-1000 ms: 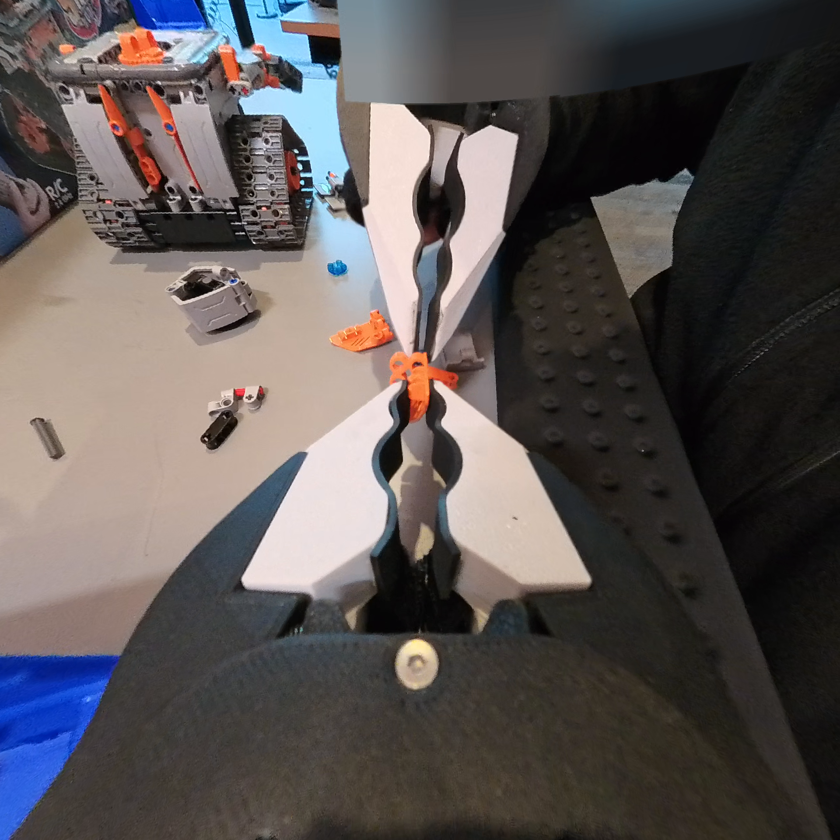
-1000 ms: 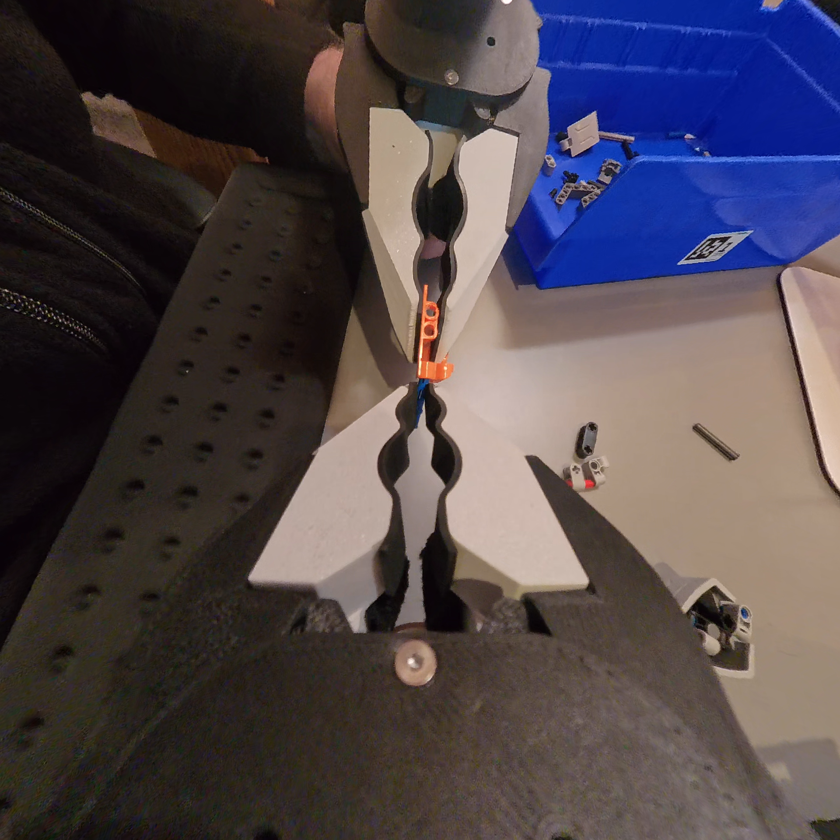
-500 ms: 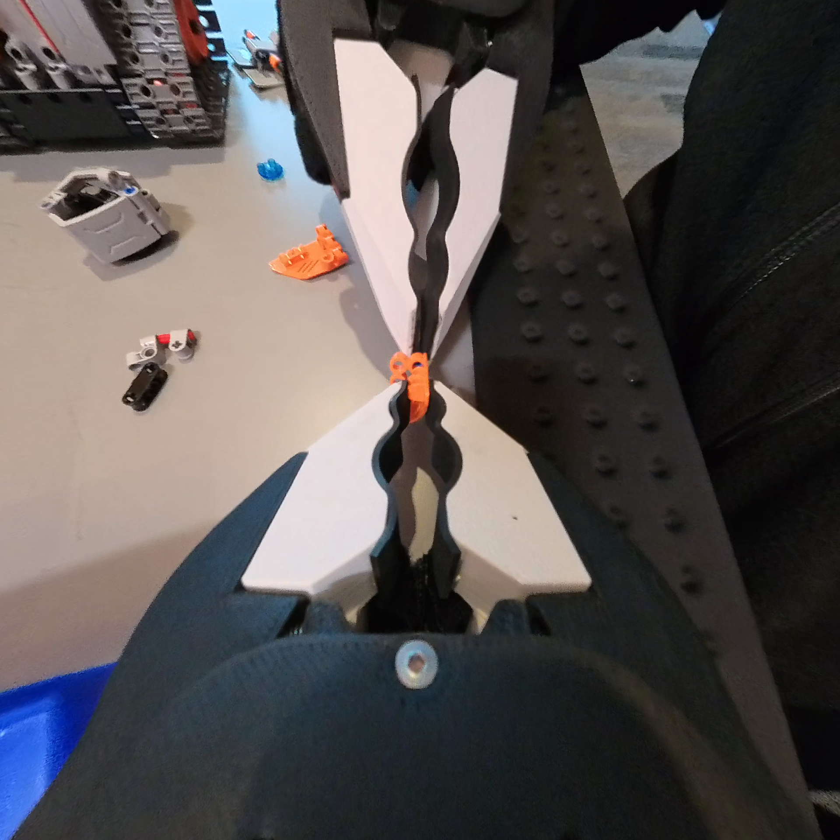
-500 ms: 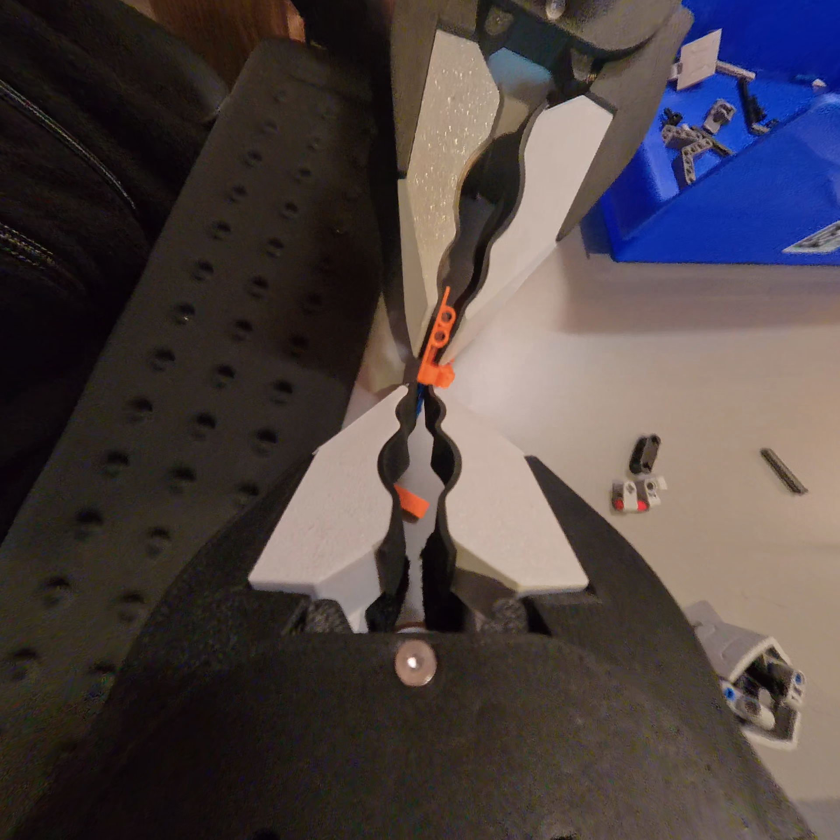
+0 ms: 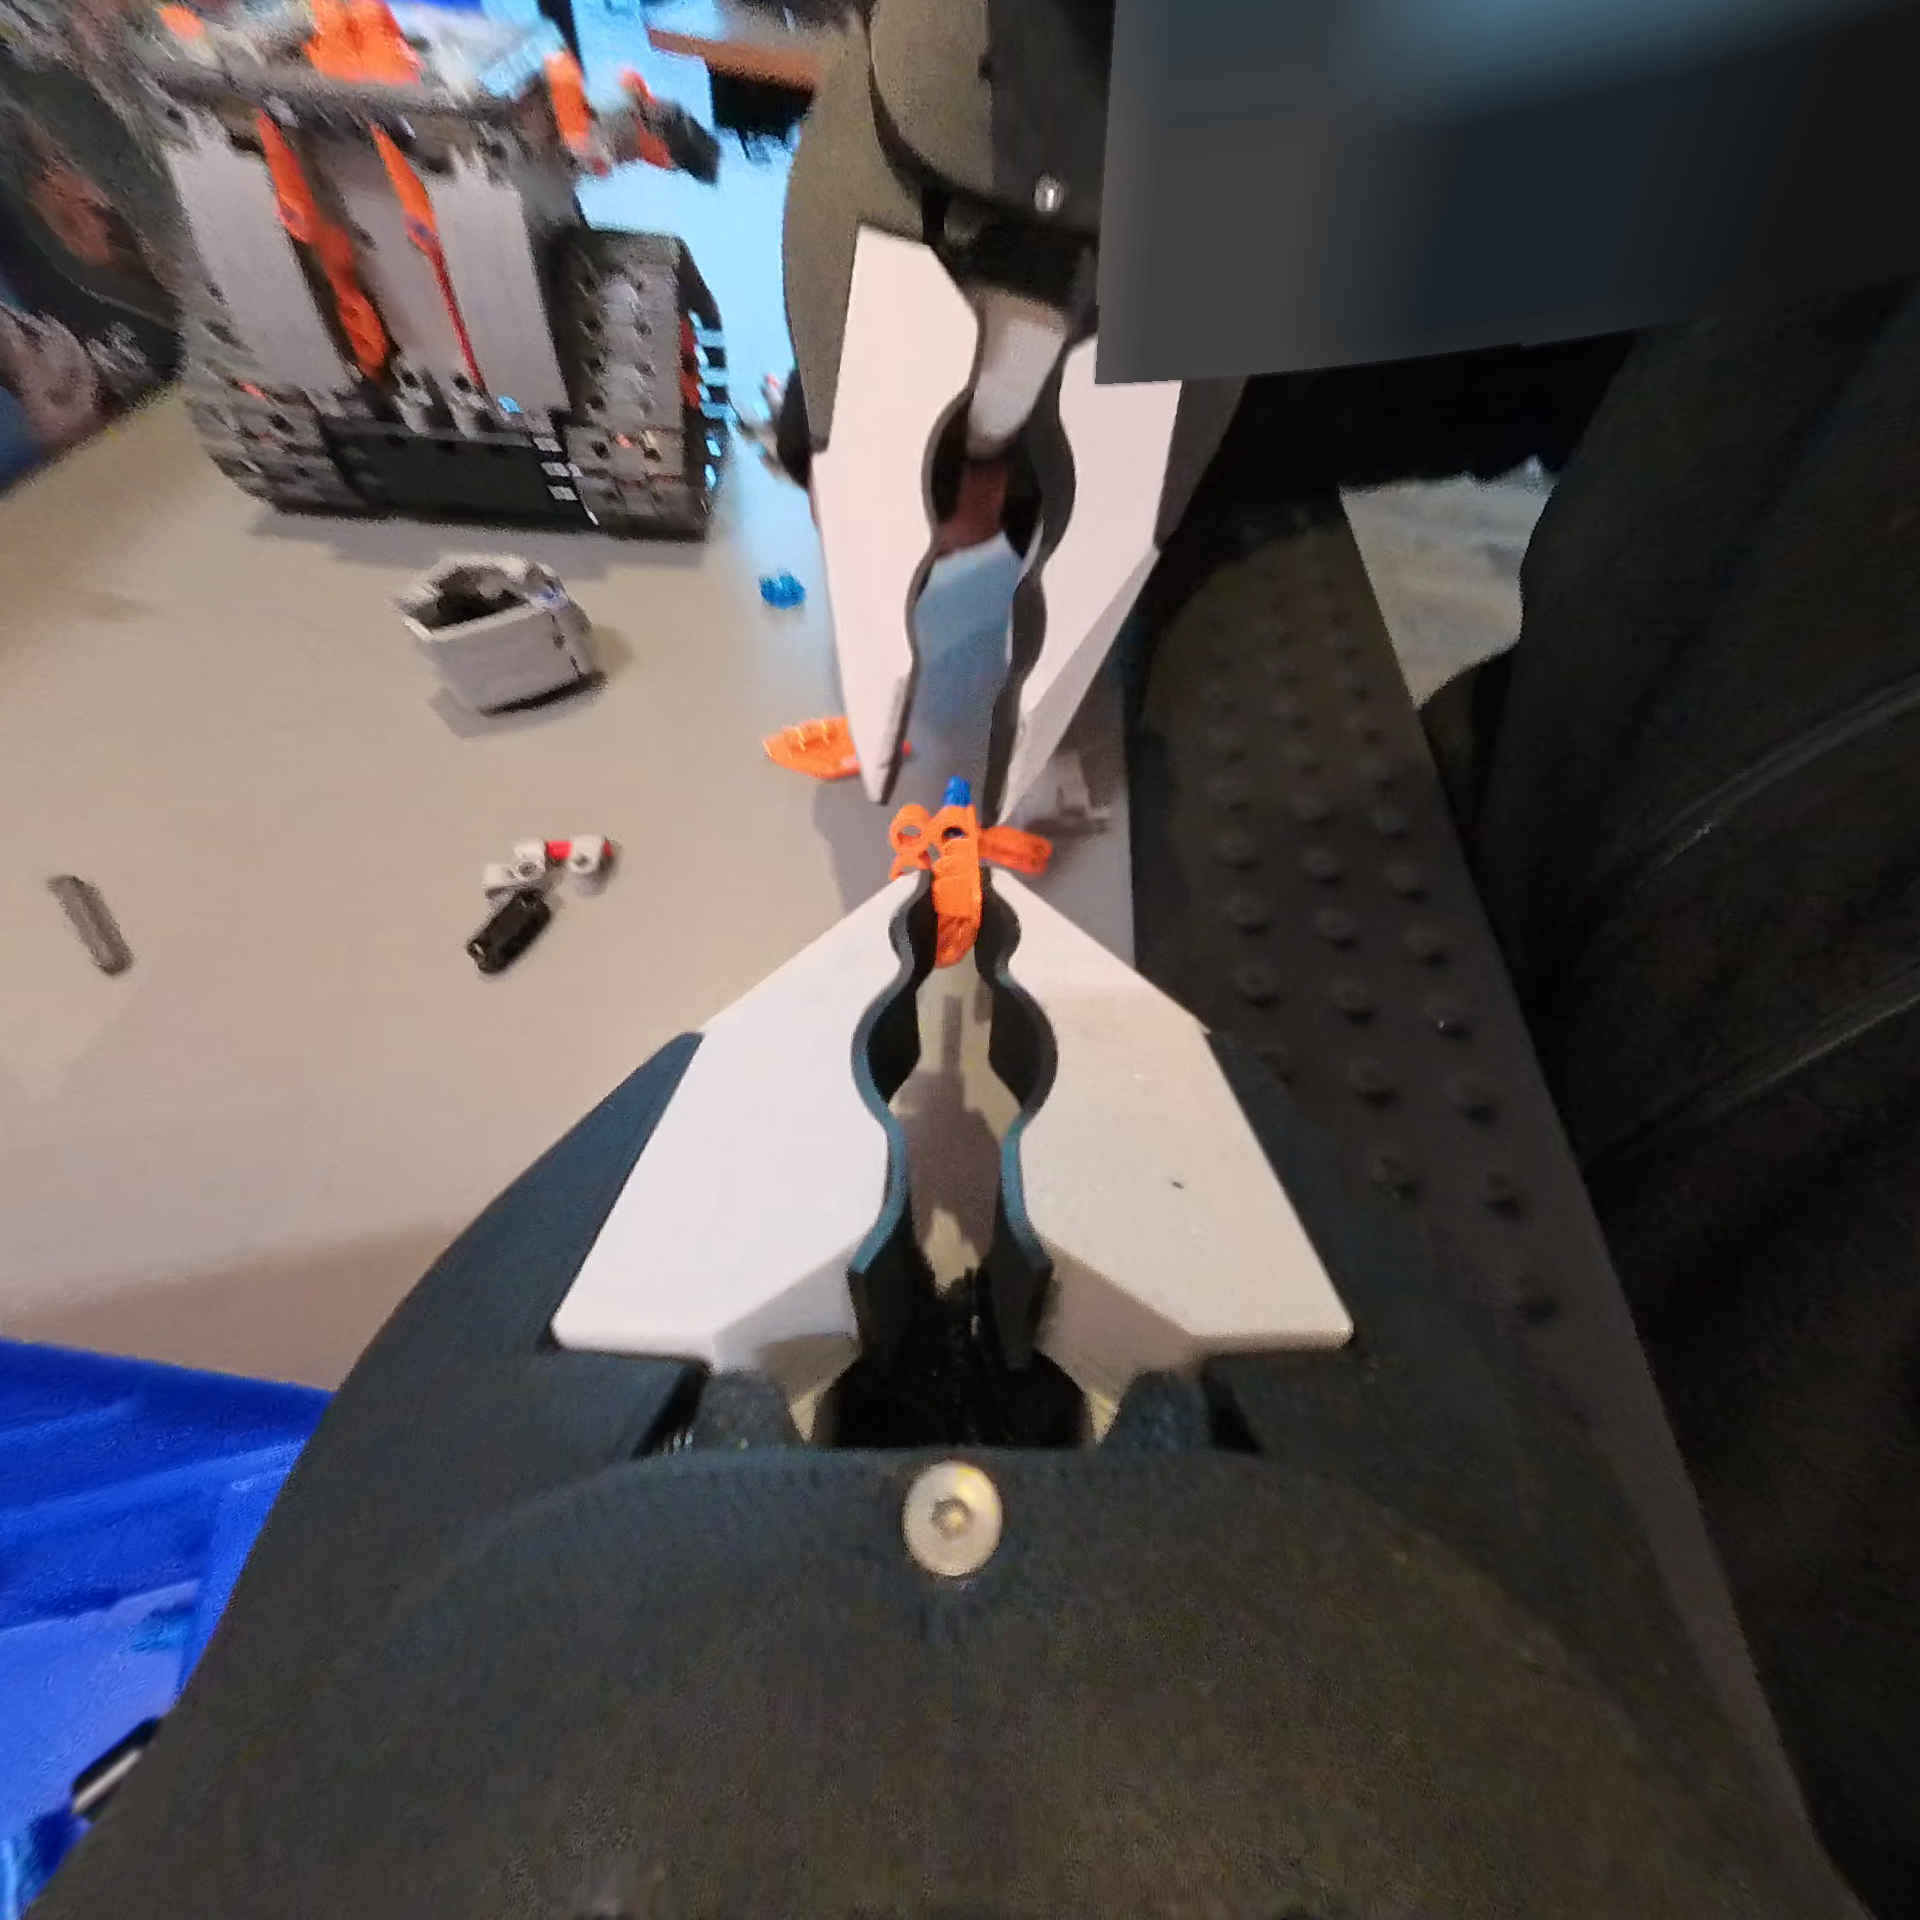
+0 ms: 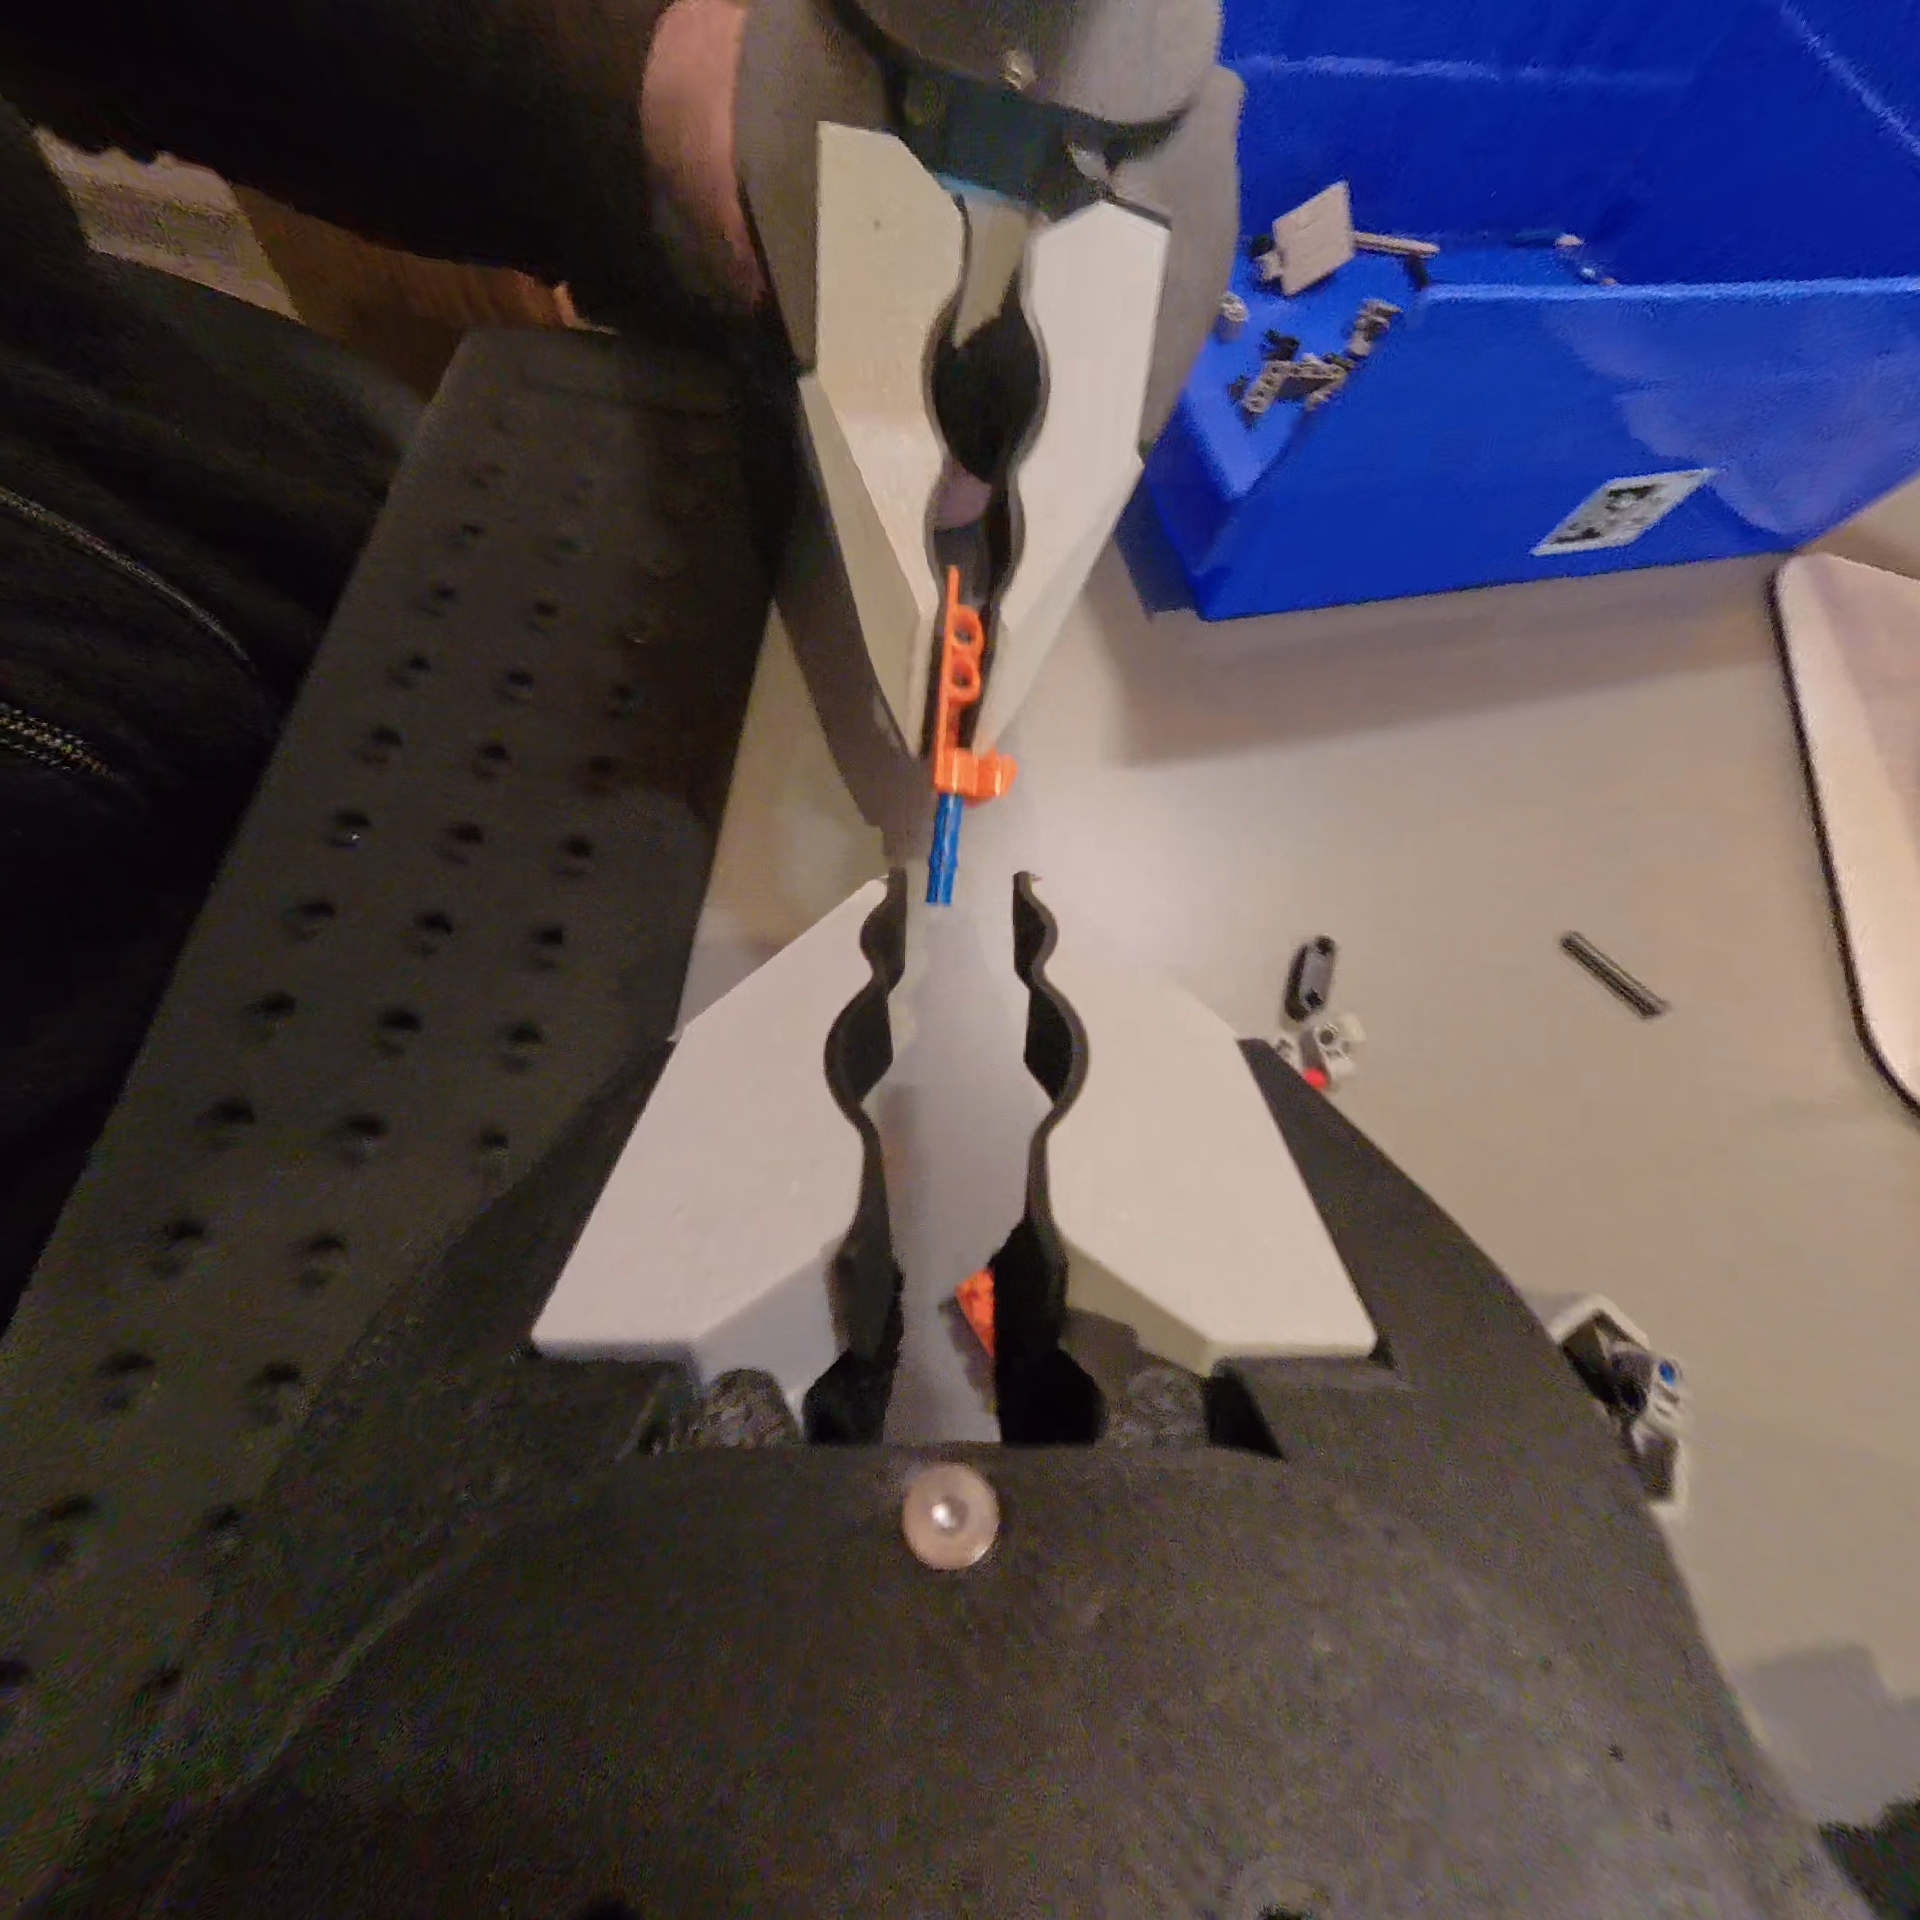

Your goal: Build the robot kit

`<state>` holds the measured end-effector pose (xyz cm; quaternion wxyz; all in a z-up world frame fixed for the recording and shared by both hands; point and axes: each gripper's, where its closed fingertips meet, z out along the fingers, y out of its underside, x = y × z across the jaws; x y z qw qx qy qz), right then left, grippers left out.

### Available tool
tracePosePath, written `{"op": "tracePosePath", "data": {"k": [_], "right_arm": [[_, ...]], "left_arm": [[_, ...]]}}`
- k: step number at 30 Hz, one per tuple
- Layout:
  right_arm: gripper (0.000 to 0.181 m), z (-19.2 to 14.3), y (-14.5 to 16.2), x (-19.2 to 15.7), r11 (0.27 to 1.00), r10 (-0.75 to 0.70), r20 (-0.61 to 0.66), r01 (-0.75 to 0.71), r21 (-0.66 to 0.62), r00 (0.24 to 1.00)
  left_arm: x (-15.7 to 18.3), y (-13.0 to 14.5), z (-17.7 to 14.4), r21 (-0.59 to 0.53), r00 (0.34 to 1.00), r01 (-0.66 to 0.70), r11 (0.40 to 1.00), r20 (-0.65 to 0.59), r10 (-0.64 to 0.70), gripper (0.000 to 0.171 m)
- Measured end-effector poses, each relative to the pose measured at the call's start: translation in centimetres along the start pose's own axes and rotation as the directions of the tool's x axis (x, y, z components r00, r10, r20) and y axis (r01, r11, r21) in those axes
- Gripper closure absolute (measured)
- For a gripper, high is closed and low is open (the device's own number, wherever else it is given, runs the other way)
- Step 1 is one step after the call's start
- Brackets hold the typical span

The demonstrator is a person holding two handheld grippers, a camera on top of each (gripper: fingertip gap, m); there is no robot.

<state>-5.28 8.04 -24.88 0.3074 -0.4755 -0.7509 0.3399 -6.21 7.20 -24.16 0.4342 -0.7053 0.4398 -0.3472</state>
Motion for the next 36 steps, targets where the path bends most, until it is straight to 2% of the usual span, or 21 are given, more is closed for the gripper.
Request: {"op": "tracePosePath", "data": {"k": [4,6,11,18,25,27,30,32,36], "right_arm": [[0.170,-0.7,-0.2,0.4,0.999,0.041,-0.016,-0.041,0.025,0.999],[0.178,-0.7,-0.3,0.2,0.999,0.035,-0.011,-0.034,0.030,0.999],[0.180,-1.1,-0.3,0.0,1.000,0.006,-0.024,-0.005,0.030,1.000],[0.181,-0.5,0.3,-0.4,0.999,-0.042,-0.039,0.041,-0.021,0.998],[0.180,-0.6,0.2,0.3,1.000,-0.020,-0.059,0.019,-0.003,0.998],[0.180,-1.1,-0.3,0.8,0.998,-0.045,-0.092,0.048,0.028,0.995],[0.180,-1.4,-0.4,1.3,0.996,-0.085,-0.137,0.088,0.016,0.987],[0.180,-1.7,-0.6,1.6,0.994,-0.102,-0.169,0.106,0.016,0.980],[0.180,-2.3,-0.3,2.8,0.976,-0.218,-0.284,0.209,-0.062,0.934]], "left_arm": [[-0.1,-0.8,0.1,0.036,1.000,-0.013,0.999,0.016,0.012,0.167],[-0.2,-0.9,0.3,0.040,0.999,-0.021,0.999,0.031,0.020,0.167],[0.1,-1.3,0.6,0.053,0.999,-0.035,0.998,0.031,0.033,0.167],[0.2,-0.4,1.4,-0.004,0.996,-0.079,0.997,0.048,0.079,0.168],[-0.4,-0.6,1.3,-0.022,0.976,-0.165,0.986,0.139,0.166,0.167],[-0.8,-1.4,1.1,-0.009,0.957,-0.221,0.975,0.191,0.219,0.167],[-1.5,-1.7,1.1,-0.060,0.910,-0.305,0.950,0.274,0.310,0.164],[-1.6,-2.0,1.0,-0.052,0.903,-0.316,0.947,0.290,0.317,0.161],[-2.4,-2.3,0.3,-0.060,0.877,-0.329,0.943,0.351,0.328,0.158]]}}
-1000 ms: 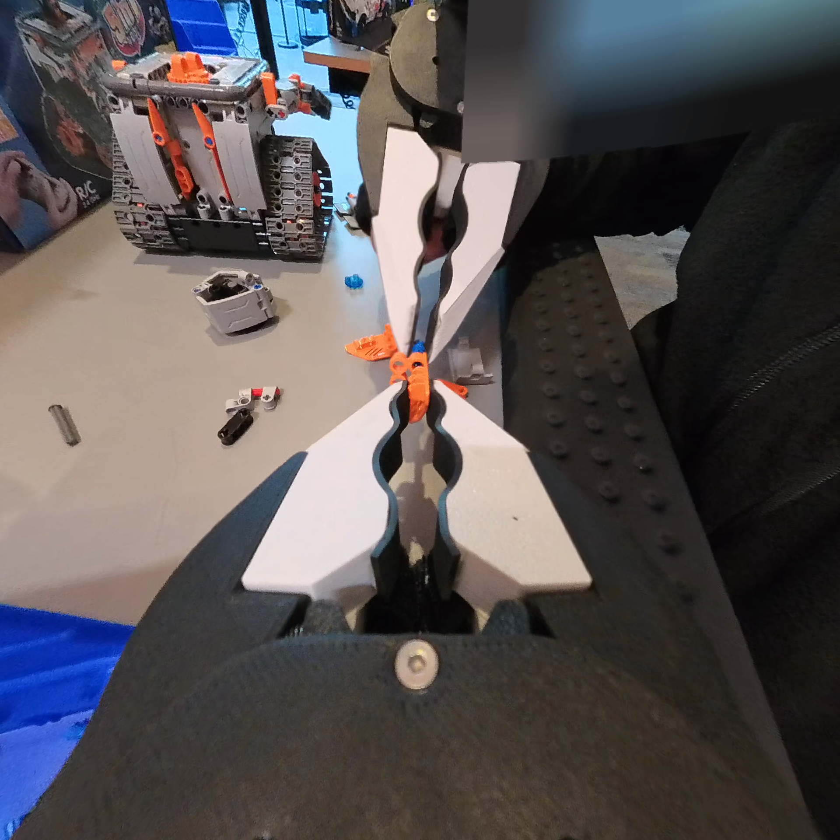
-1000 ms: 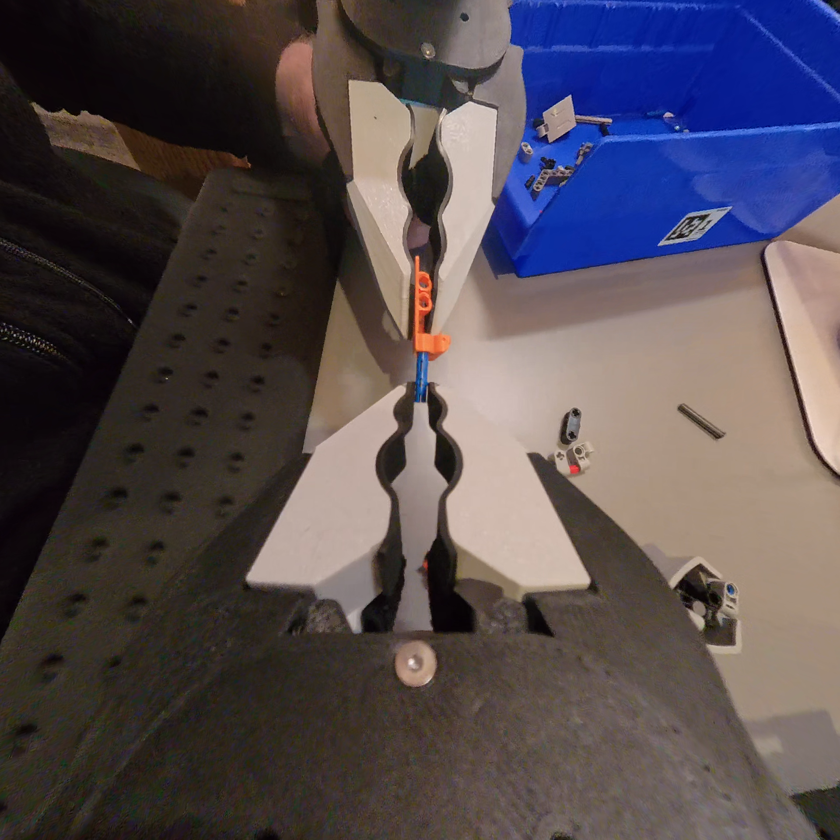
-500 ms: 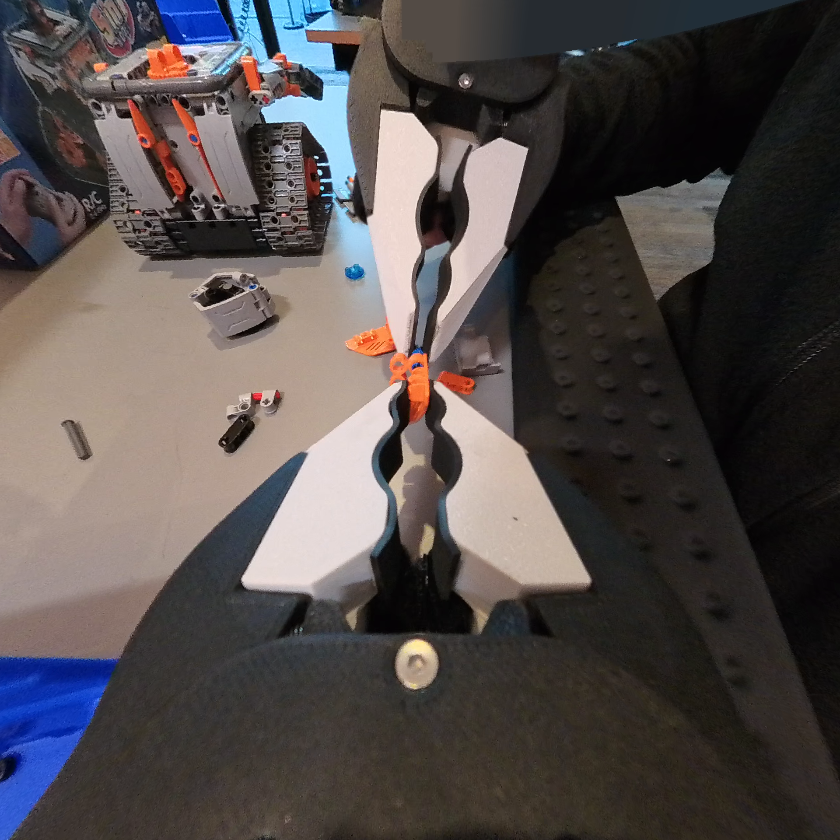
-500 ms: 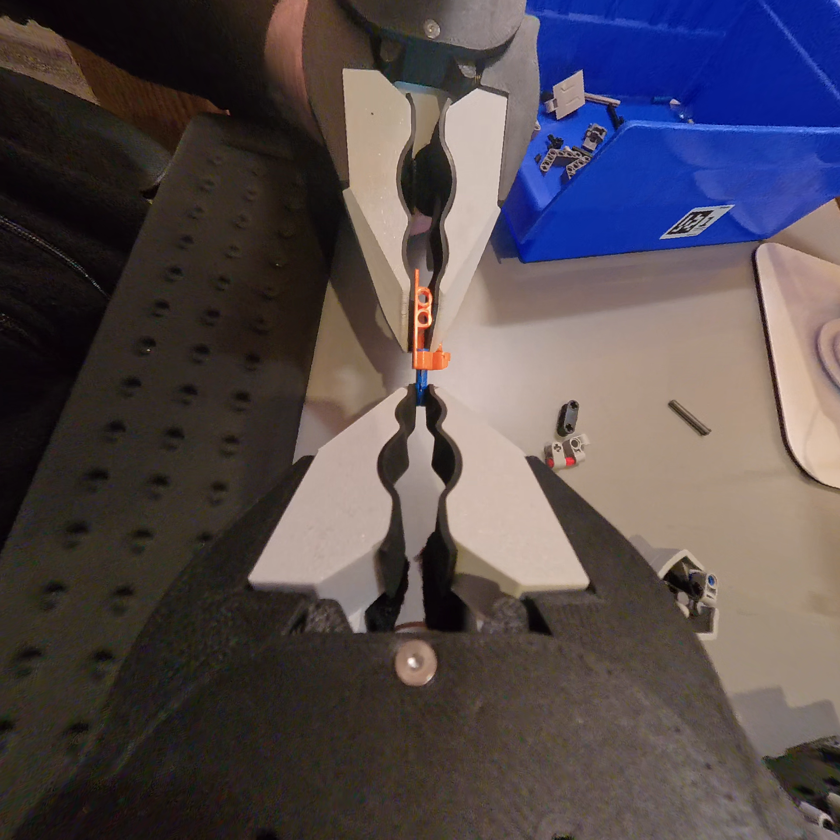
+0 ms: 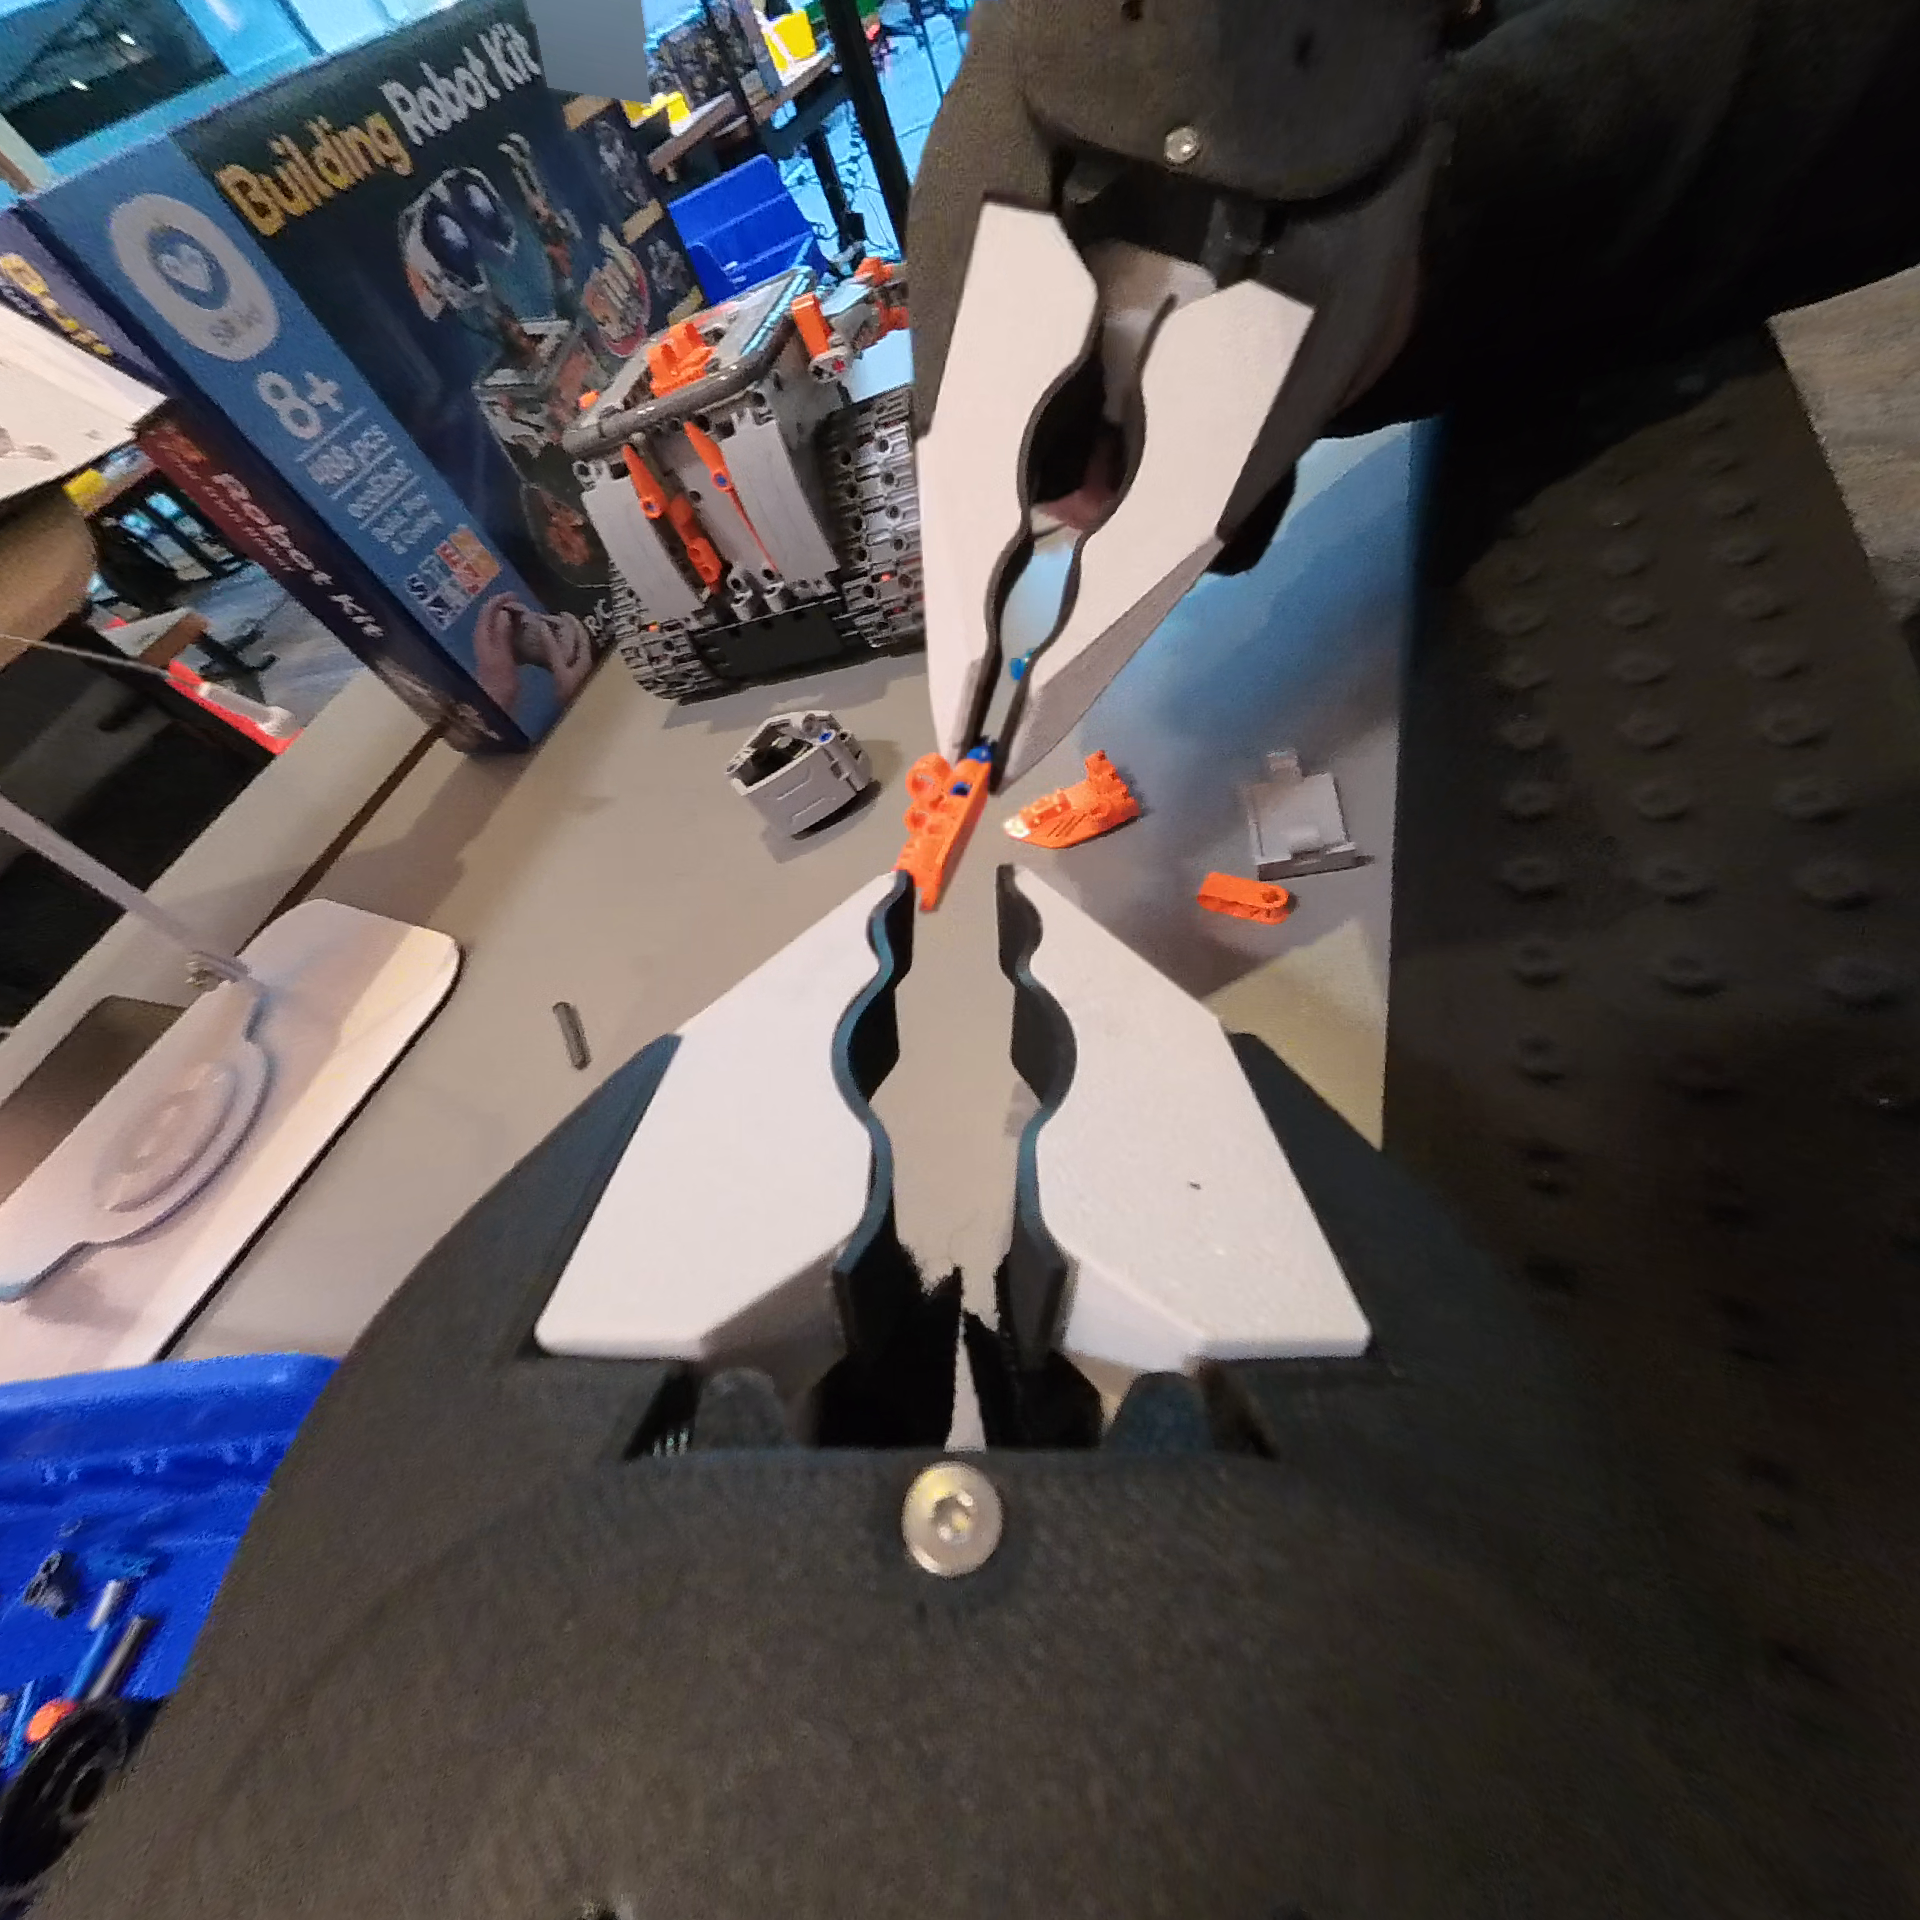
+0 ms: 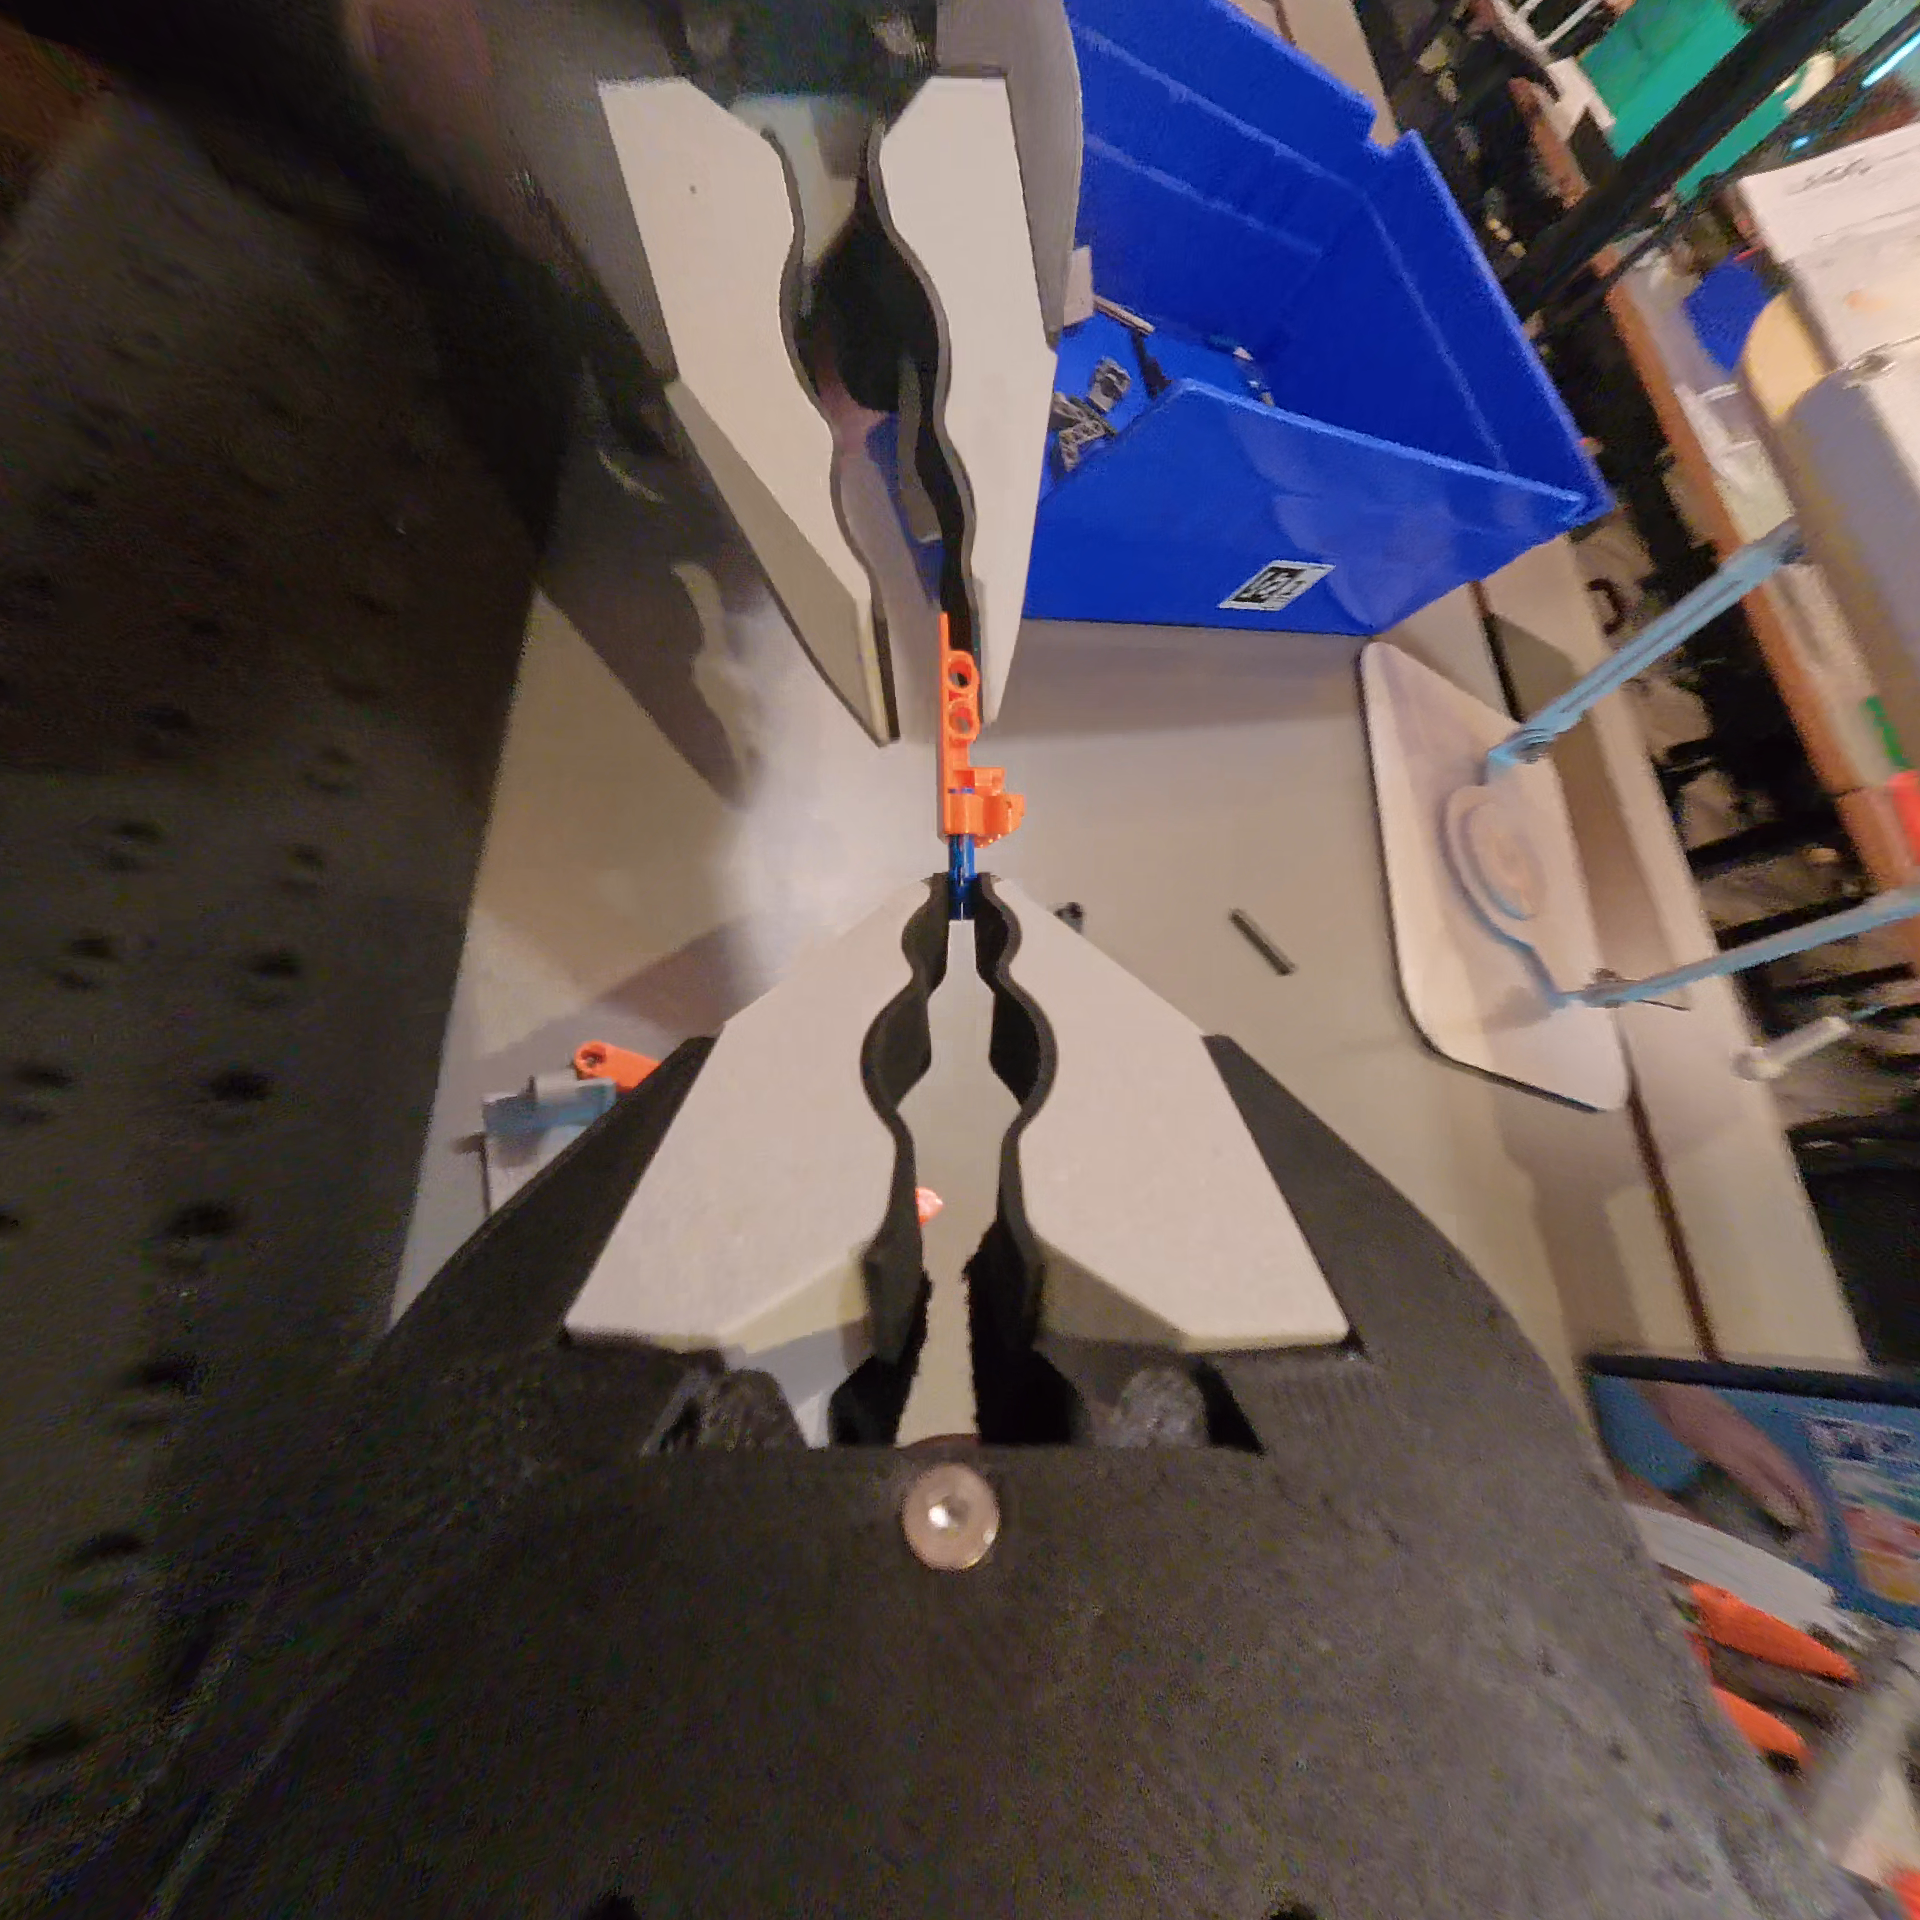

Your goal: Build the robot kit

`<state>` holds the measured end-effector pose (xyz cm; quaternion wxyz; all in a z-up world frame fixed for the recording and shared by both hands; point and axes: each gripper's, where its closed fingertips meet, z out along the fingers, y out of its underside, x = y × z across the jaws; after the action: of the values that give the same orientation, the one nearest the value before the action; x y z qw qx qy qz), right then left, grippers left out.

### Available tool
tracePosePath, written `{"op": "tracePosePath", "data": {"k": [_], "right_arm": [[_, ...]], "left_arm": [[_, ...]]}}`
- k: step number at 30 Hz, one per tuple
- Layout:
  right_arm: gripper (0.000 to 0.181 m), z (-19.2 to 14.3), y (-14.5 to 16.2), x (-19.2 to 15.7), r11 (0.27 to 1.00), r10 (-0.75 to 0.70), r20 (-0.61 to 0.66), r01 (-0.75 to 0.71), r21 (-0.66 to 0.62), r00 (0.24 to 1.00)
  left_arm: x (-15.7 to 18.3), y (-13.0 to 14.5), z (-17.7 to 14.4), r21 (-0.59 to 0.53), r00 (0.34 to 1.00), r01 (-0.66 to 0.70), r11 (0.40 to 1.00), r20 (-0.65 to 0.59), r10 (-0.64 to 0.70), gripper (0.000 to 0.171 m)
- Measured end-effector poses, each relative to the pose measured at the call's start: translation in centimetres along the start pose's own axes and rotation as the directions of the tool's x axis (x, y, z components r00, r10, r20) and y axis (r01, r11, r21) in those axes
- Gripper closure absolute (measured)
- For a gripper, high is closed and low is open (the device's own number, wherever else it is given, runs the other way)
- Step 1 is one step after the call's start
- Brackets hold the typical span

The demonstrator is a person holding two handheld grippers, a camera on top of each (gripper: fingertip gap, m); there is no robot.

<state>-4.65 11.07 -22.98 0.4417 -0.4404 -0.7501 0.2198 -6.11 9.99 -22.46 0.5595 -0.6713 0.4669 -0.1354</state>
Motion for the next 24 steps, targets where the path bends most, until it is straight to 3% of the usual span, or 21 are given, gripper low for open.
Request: {"op": "tracePosePath", "data": {"k": [6,11,24], "right_arm": [[0.180,-0.06,-0.01,0.49,0.996,-0.083,-0.073,0.081,-0.028,0.994],[0.180,0.28,0.01,0.21,0.996,-0.090,-0.068,0.088,-0.032,0.994],[0.180,0.68,-0.17,0.37,0.998,-0.056,-0.062,0.056,0.009,0.997]], "left_arm": [[-0.68,-0.17,-0.14,0.008,0.999,-0.007,1.000,0.049,0.007,0.157],[-0.50,-0.46,-0.16,0.019,0.998,-0.023,1.000,0.050,0.022,0.164],[-0.81,-0.19,-0.37,0.007,0.997,-0.023,1.000,0.073,0.023,0.165]]}}
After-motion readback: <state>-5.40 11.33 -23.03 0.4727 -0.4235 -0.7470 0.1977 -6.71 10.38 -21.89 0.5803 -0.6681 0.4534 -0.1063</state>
